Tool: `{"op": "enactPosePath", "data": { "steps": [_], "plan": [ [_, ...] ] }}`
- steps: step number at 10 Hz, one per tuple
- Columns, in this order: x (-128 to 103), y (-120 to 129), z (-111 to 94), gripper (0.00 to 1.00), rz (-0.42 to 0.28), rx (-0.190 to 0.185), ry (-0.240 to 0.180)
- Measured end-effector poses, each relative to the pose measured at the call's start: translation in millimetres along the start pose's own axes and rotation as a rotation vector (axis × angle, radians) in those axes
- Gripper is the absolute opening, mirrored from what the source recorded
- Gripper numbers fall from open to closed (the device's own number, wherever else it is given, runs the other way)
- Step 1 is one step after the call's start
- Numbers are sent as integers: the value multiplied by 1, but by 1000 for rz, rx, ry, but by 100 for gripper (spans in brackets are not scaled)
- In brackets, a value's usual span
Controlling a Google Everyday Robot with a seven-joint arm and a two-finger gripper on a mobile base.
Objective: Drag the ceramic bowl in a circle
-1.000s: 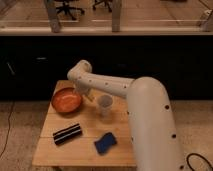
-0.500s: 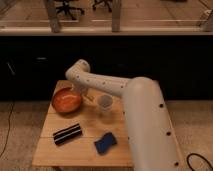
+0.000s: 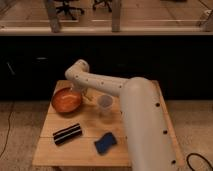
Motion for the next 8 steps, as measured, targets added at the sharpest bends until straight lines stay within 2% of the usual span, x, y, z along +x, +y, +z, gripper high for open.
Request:
{"op": "enactPosePath", "data": {
  "steps": [8],
  "plan": [
    [-1,-13,15,80,-12,-3,-17]
  ]
}}
